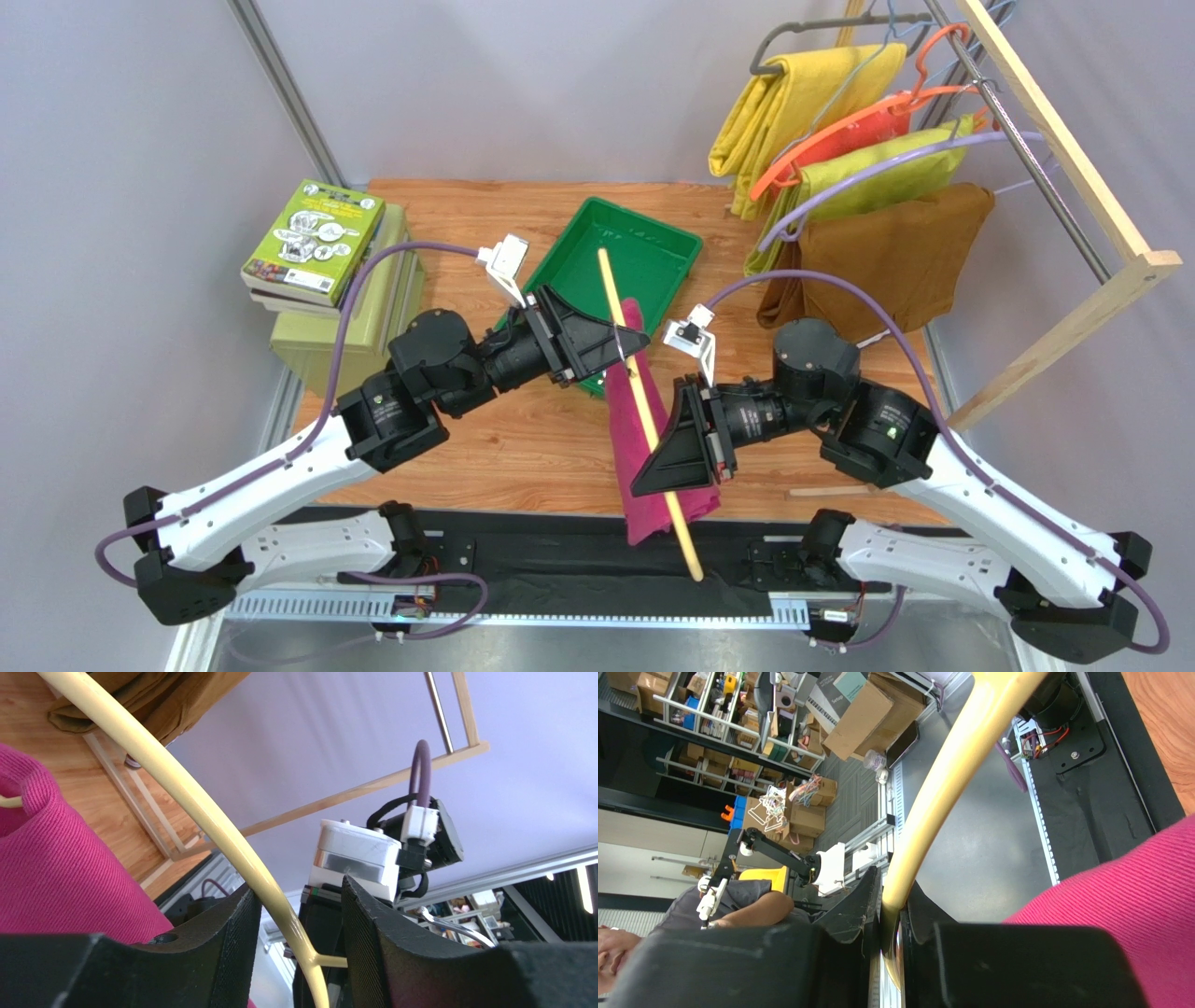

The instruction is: Remove the trousers from the hanger

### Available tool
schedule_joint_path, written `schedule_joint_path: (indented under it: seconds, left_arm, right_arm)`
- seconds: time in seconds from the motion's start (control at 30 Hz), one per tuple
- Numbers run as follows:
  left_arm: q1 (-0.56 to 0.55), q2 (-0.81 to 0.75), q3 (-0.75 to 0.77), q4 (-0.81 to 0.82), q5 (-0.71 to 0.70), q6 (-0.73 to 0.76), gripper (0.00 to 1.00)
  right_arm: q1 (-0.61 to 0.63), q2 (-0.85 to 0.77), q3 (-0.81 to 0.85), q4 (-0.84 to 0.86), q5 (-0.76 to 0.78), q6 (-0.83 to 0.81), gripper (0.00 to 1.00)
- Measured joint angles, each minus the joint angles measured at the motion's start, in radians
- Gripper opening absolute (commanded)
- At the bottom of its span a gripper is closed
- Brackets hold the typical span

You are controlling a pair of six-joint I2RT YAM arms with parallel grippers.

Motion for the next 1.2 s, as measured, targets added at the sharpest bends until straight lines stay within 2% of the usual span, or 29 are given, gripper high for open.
schedule_joint_path:
  seconds: [0.03, 0.17, 0.27, 0.37, 0.4, 0.47, 0.57, 0.8, 0.87, 1.03, 1.2]
  left_arm:
    - [0.0, 0.006, 0.0, 0.002, 0.003, -0.003, 0.48]
    - [0.002, 0.017, -0.003, -0.003, 0.008, -0.017, 0.14]
    - [0.002, 0.011, -0.004, 0.008, 0.01, -0.092, 0.0]
    - [0.009, 0.002, -0.005, 0.019, 0.001, -0.153, 0.0]
    - [0.01, -0.003, -0.006, 0.027, 0.002, -0.155, 0.0]
    - [0.009, -0.015, -0.013, 0.037, 0.01, -0.147, 0.0]
    - [0.006, -0.037, -0.027, -0.03, 0.029, -0.107, 0.0]
    - [0.003, -0.101, -0.022, -0.241, 0.014, -0.069, 0.0]
    - [0.003, -0.127, -0.006, -0.285, 0.0, -0.068, 0.0]
    - [0.002, -0.157, 0.131, -0.408, -0.076, -0.07, 0.0]
    - [0.002, -0.167, 0.274, -0.438, -0.146, -0.071, 0.0]
  right_arm:
    - [0.011, 0.006, 0.0, 0.001, 0.006, 0.0, 0.0]
    - [0.059, 0.023, 0.001, 0.026, 0.044, -0.004, 0.0]
    - [0.084, 0.035, 0.002, 0.037, 0.087, -0.056, 0.02]
    - [0.089, 0.041, 0.003, 0.036, 0.138, -0.12, 0.19]
    - [0.091, 0.043, 0.008, 0.026, 0.154, -0.134, 0.3]
    - [0.101, 0.045, 0.034, -0.018, 0.203, -0.152, 0.45]
    - [0.105, 0.026, 0.092, -0.077, 0.307, -0.177, 0.55]
    - [0.105, -0.092, 0.136, -0.174, 0.523, -0.238, 0.66]
    - [0.105, -0.111, 0.132, -0.179, 0.56, -0.266, 0.66]
    - [0.106, -0.114, 0.04, -0.132, 0.626, -0.387, 0.66]
    - [0.172, -0.087, -0.083, -0.023, 0.65, -0.535, 0.69]
